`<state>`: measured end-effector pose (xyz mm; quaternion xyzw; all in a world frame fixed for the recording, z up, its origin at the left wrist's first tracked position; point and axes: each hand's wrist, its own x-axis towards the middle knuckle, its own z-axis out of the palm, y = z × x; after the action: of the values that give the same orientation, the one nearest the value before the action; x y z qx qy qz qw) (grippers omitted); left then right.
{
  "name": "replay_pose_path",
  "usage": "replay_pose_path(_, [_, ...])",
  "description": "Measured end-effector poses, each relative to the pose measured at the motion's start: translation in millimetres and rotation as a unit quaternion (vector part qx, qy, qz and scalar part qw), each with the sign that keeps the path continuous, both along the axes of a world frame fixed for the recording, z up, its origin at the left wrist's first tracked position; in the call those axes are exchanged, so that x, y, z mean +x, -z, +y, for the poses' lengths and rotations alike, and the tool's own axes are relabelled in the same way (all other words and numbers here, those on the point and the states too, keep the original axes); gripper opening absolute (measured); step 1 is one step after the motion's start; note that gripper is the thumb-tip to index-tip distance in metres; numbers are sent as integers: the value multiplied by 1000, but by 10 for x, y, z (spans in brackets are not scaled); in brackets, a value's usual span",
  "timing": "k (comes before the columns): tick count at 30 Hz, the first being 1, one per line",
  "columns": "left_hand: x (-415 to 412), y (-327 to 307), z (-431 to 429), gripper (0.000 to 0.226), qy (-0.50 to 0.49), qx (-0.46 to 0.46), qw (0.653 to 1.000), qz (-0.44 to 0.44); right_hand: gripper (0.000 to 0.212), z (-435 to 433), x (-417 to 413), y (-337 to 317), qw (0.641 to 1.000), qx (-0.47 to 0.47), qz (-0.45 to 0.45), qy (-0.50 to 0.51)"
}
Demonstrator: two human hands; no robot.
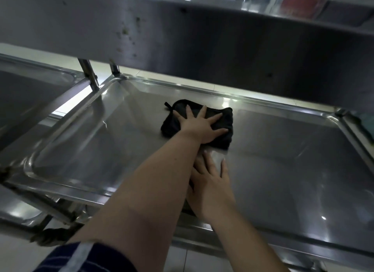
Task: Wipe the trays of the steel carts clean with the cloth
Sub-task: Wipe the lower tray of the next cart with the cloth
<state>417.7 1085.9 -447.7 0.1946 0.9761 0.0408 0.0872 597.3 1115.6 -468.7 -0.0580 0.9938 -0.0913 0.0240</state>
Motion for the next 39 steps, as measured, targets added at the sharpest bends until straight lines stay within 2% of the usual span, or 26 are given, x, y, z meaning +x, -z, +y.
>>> replay_pose_path(4, [-31, 18, -171, 70, -4, 18, 1000, 6, 58, 26, 4, 16, 1000, -25, 14, 8])
replay_pose_path(12, [-169, -3, -769, 70, -65, 16, 998, 10, 64, 14, 6, 49, 1000, -17, 1, 19])
replay_pose_path(20, [-80, 20, -595, 70, -47, -2, 999, 14, 65, -11, -17, 36, 1000, -4, 5, 23])
replay_pose_path(32, [-29, -21, -650, 72, -39, 19, 999, 15, 60, 15, -25, 15, 999, -27, -7, 25])
replay_pose_path(39, [137, 42, -1194, 75, -56, 10, 998, 20, 63, 14, 21, -20, 999, -34, -13, 26])
